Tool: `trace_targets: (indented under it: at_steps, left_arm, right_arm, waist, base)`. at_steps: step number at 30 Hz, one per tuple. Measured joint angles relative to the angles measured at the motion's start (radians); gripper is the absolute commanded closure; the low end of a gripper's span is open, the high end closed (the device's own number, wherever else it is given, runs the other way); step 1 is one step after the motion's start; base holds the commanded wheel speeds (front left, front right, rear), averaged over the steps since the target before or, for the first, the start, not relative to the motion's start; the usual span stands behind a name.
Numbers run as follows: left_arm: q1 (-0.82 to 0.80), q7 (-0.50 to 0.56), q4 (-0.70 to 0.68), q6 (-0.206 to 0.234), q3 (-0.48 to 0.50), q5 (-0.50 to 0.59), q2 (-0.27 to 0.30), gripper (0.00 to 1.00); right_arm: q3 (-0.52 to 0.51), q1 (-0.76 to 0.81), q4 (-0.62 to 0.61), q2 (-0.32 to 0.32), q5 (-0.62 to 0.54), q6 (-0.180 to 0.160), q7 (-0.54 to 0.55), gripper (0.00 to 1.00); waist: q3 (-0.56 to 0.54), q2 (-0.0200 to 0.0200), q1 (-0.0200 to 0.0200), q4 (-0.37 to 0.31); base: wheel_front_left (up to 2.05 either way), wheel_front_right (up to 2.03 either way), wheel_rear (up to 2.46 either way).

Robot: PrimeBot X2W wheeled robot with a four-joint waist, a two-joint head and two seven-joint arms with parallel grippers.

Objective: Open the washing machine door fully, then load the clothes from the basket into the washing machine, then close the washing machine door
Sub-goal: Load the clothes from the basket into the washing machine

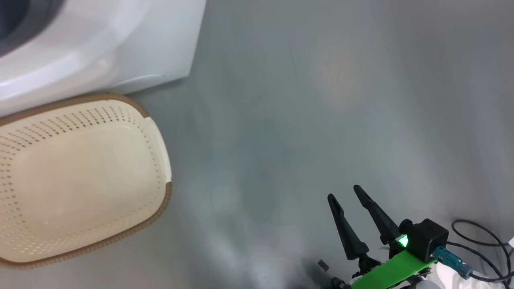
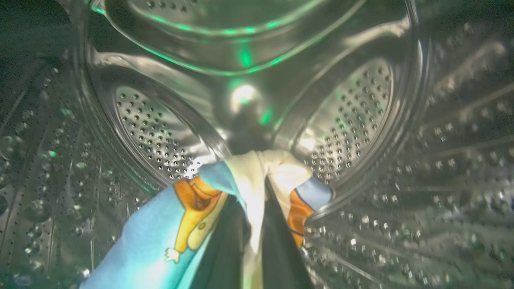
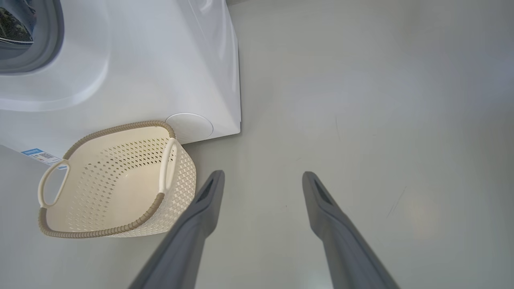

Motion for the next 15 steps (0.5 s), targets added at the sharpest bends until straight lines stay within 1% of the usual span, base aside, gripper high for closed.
trace_targets:
  at_steps: [2,6,10,12,15]
  left_arm:
    - [-0.021,0.0,-0.04,0.002,0.01,-0.003,0.006,1.0]
    - [-0.042,0.0,-0.173,0.031,0.034,-0.012,0.007,1.0]
    - [-0.04,-0.001,-0.269,0.044,0.048,-0.012,0.007,1.0]
    - [-0.028,-0.001,-0.258,0.045,0.047,-0.01,0.008,1.0]
    - [0.004,-0.001,-0.179,0.045,0.038,0.001,0.008,1.0]
  right_arm:
    - [0.001,0.006,-0.007,0.003,0.0,0.0,0.0,0.0]
    - [0.001,0.009,-0.016,0.008,0.0,0.0,0.0,0.0]
    - [0.003,0.008,-0.021,0.015,0.002,0.0,0.0,0.0]
    - [0.004,0.008,-0.022,0.02,0.003,0.0,0.0,0.0]
    - [0.007,0.007,-0.021,0.024,0.007,0.0,0.0,0.0]
  waist:
    - [0.019,0.0,0.0,-0.008]
    - [0.059,0.0,0.0,-0.019]
    - [0.098,0.0,0.0,-0.024]
    - [0.114,0.0,0.0,-0.026]
    - [0.126,0.0,0.0,-0.028]
  base:
    - [0.0,0.0,0.0]
    - [0.0,0.0,0.0]
    - [0.0,0.0,0.0]
    - [0.0,0.0,0.0]
    - [0.0,0.0,0.0]
